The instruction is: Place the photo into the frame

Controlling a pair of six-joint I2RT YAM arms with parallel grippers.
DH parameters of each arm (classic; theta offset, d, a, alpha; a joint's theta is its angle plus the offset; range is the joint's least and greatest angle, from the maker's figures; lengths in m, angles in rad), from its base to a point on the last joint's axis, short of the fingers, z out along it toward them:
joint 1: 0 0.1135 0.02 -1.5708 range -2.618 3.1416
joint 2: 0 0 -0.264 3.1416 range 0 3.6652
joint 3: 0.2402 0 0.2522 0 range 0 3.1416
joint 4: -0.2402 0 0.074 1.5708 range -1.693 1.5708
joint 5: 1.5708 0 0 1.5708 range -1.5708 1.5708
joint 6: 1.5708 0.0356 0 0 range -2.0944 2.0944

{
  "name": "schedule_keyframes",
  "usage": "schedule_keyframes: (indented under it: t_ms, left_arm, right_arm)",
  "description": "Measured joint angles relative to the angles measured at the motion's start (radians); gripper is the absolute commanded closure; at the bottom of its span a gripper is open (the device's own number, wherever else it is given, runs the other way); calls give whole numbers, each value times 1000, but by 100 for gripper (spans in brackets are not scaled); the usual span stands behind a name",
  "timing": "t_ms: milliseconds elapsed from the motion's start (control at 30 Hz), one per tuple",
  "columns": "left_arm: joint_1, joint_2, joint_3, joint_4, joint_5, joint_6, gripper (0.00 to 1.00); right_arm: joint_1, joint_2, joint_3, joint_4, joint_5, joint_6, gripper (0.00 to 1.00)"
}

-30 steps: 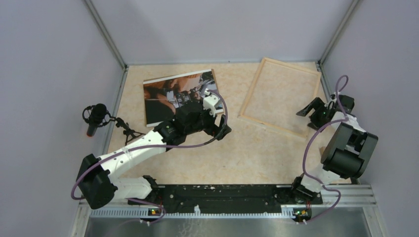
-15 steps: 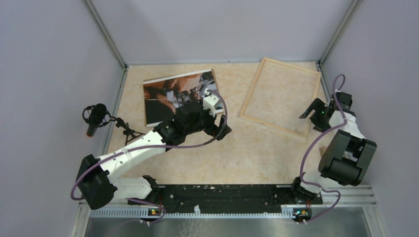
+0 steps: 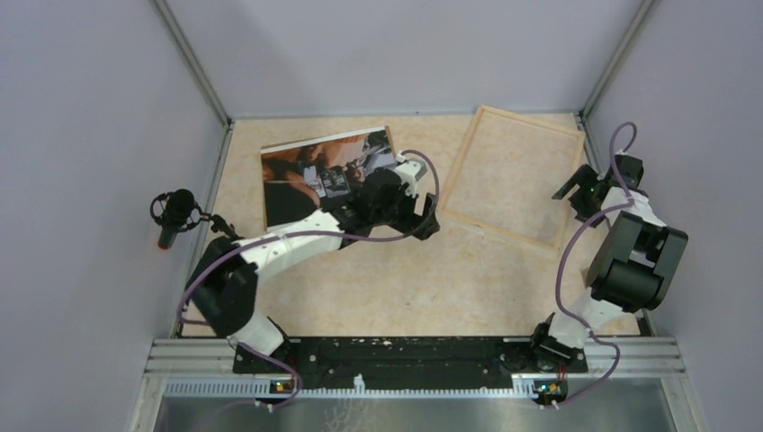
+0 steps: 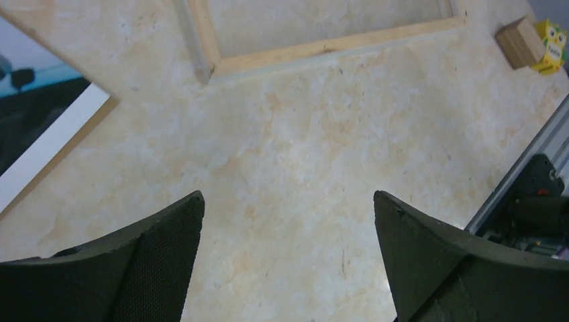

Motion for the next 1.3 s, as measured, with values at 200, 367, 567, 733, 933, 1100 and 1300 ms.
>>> schedule_keyframes:
  t_ms: [200,367,567,733,933,1100,1300]
  left_arm:
    - [5,337,301,29,27,-80,2]
    - [11,568,512,47,-34,-86,2]
    - [44,731,644,66,-64,-138,2]
    - [67,822,712,63,-44,-172,2]
    - [70,854,720,65,42,-203,2]
    - [89,776,570,138,137,-251,2]
    - [96,662,423,84,242,-282,2]
  right_arm:
    - [0,87,2,8,49,37,14]
    - [0,106,8,13,103,58,13]
    - [0,130,42,44,90,62,13]
    - [0,158,40,95,7,83,13]
    - [0,151,-1,167,-78,103,13]
    - [-9,87,-95,218,-106,116,13]
    - [-9,-43,-220,177,-105,117,12]
